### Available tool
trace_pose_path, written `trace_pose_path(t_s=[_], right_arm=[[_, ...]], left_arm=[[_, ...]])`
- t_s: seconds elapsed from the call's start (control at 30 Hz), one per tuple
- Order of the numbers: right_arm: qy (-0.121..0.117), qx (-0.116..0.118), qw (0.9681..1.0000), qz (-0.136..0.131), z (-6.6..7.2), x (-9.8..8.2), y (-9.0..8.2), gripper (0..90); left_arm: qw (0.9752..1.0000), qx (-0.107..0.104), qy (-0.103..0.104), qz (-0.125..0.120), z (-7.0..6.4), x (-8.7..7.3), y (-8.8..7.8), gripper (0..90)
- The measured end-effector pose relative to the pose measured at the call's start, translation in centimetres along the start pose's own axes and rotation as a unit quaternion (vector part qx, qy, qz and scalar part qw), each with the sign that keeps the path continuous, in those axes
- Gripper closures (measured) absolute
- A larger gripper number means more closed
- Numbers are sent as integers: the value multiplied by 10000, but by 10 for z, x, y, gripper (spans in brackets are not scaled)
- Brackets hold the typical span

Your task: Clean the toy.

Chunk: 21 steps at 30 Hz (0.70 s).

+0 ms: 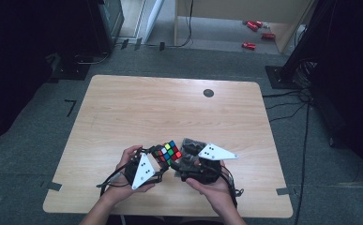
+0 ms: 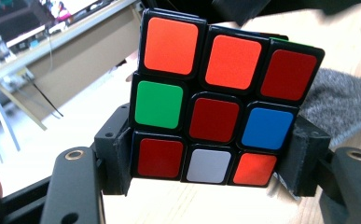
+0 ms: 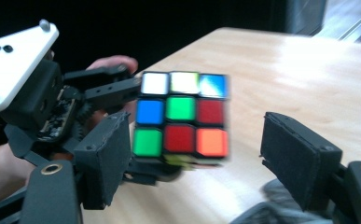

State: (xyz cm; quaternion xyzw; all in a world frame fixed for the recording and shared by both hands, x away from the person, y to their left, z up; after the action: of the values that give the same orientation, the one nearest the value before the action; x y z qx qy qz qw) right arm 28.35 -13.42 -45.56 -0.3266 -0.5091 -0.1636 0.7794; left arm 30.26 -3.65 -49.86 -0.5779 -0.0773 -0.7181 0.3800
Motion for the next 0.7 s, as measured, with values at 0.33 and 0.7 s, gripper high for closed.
trace_pose_path(t_s=[0.33,0.7], right_arm=[[-500,-1131,9891,801,-63,-37,5,278],[-479,-1470,9753,1577,-105,-91,19,264]], left_arm=[[9982,-55,-576,123,14,-7,-2,334],[9942,-294,-1026,107,18,-7,-4,334]])
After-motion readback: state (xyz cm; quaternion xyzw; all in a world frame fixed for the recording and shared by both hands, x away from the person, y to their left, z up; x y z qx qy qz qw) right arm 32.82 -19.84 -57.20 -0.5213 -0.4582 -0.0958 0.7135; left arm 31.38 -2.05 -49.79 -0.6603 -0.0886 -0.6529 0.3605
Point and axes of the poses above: each handheld gripper's, and its own axes: y roughly forward along the jaws, x roughly out of its top, z roughly to its left, the point moved 10 cm from there along y, roughly forward along the jaws, and after that the axes turned 1 degree about z, right-handed, at the moved point
